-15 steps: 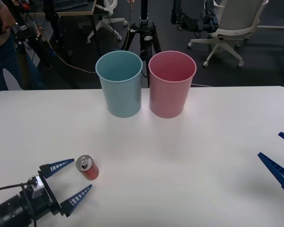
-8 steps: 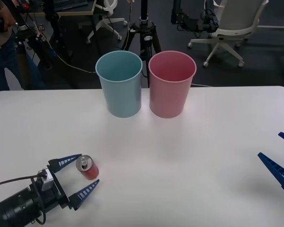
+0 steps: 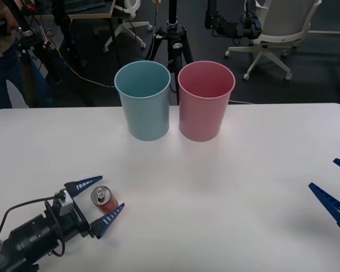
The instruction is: Grasp the object on the table and drop it into the matching bin: aluminum can to the light blue bin, PET bottle to the pink bin.
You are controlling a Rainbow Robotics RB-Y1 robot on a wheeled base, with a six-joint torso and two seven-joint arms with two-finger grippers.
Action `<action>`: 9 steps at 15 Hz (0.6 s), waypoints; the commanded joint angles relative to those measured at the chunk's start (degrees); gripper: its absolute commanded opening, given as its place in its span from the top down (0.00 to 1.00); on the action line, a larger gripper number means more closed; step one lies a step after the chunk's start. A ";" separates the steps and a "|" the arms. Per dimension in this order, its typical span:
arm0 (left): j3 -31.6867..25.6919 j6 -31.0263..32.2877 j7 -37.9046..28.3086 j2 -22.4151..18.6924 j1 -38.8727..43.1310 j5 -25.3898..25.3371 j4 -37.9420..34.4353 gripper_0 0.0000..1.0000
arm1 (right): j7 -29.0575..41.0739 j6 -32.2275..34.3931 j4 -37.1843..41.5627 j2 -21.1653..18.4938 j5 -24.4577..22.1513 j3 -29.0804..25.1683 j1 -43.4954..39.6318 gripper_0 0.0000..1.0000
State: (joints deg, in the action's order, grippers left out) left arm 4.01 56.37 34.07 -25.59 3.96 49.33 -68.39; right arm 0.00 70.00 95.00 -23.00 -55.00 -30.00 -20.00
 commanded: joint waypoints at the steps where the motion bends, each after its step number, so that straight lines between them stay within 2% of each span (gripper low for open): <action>1: 0.03 -0.21 -0.93 -0.08 -0.18 0.06 -0.07 0.26 | 0.00 0.00 0.00 0.00 0.00 0.00 0.00 0.00; 2: 0.03 -0.21 -1.19 -0.08 -0.18 0.06 0.01 0.59 | 0.00 0.00 0.00 0.00 0.00 0.00 0.00 0.00; 3: 0.03 -0.21 -1.63 -0.08 -0.27 0.06 0.01 0.85 | 0.00 0.00 0.00 0.00 0.00 0.00 0.00 0.00; 4: 0.03 -0.21 -2.07 -0.08 -0.27 0.06 0.01 0.95 | 0.00 0.00 0.00 0.00 0.00 0.00 0.00 0.00; 5: 0.03 -0.21 -2.34 -0.08 -0.27 0.06 0.01 0.99 | 0.00 0.00 0.00 0.00 0.00 0.00 0.00 0.00; 9: 0.03 -0.21 -3.57 -0.08 -0.27 0.06 -0.07 1.00 | 0.00 0.00 0.00 0.00 0.00 0.00 0.00 0.00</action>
State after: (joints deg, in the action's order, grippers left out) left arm 4.05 56.16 30.72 -25.66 3.69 49.39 -68.44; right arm 0.00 70.00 95.00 -23.00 -55.00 -30.00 -20.00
